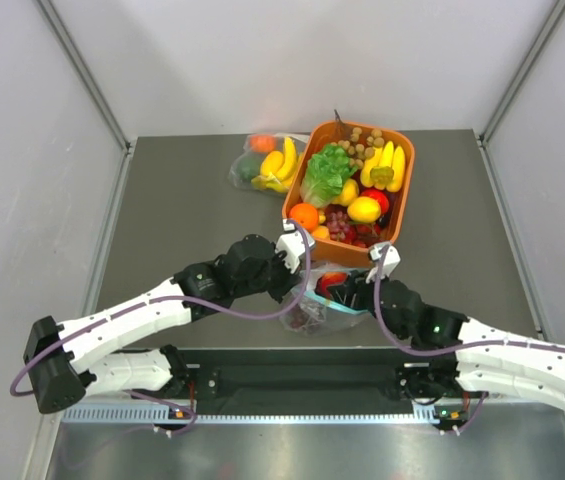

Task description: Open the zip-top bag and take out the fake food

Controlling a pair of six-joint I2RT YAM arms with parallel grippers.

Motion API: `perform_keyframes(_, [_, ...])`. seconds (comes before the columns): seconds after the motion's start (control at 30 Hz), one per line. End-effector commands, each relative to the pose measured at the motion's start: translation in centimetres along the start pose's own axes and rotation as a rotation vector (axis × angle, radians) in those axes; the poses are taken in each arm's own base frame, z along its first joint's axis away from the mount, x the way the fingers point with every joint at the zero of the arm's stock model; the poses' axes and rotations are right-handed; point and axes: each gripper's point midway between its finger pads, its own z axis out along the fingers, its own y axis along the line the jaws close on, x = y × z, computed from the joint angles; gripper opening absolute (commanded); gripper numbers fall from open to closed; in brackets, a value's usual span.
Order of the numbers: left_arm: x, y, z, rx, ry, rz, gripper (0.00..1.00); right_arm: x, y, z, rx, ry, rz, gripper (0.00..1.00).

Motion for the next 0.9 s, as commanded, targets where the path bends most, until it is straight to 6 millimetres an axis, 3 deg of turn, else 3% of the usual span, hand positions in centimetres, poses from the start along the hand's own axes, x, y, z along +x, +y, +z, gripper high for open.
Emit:
perform_keyframes(0.0, [-0.2,2.4,-0.6,-0.112,0.005,0.014,0.01,1.6,-0.4,-1.5,-0.042,0.069,0.007,0.21])
perform_keyframes(0.23, [0.1,2.3,-0.2,-0.105,0.021,0.016,0.01,-1.1,3.0,-3.9,-0.233,0.023,0.074,0.20])
perform_keyframes(0.5, [-0.2,1.3,-0.3,-0.040,0.004,0.034,0.01,-3.7,5.3,-3.3,-0.293,-0.032,0.090,0.18])
perform_keyframes(0.6, [-0.2,-0.1,-0.3,0.040,0.002,0.040,0.01,-4.7,6.8,-3.1,-0.349,-0.066,0.109,0.18])
perform_keyframes(0.87, [-0.1,-0.1,0.0,0.043,0.007,0.038,0.01,-8.0,10.7,-5.5,-0.575,-0.167,0.151,0.17])
